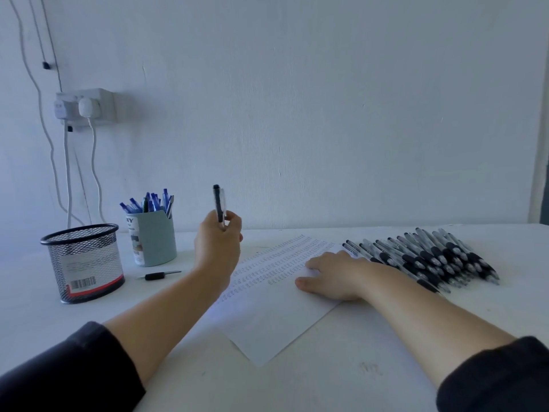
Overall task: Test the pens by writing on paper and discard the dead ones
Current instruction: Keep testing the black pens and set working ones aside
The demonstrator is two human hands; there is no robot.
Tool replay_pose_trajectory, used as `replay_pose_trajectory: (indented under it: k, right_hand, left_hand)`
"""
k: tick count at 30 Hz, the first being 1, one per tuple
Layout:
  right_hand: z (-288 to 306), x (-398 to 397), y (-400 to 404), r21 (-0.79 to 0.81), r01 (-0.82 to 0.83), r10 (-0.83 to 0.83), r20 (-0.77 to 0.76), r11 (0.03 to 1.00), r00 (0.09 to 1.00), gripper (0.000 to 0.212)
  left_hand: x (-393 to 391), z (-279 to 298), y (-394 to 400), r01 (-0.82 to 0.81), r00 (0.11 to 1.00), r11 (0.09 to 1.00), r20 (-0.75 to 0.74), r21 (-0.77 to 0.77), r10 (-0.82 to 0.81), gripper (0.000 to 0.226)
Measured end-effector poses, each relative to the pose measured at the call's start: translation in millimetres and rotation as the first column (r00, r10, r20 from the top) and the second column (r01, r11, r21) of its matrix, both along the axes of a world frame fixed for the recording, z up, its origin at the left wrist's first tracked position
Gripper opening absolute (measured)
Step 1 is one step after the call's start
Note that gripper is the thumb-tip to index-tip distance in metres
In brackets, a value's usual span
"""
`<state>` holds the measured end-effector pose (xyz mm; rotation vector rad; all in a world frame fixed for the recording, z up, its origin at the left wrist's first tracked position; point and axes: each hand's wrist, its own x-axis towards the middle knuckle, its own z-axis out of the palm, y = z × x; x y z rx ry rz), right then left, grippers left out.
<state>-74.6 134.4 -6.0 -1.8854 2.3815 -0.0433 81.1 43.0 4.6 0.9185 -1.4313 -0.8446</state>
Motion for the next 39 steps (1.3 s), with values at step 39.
replay_pose_trajectory:
  k: [39]
  right_hand:
    - [6.4, 15.0, -2.5, -0.607, -0.041, 0.199, 0.194, 0.793, 0.961, 0.017]
  left_hand:
    - [-12.7, -8.8, 22.1, 0.28, 0.96, 0.955, -0.043, 0.096, -0.277, 0.031]
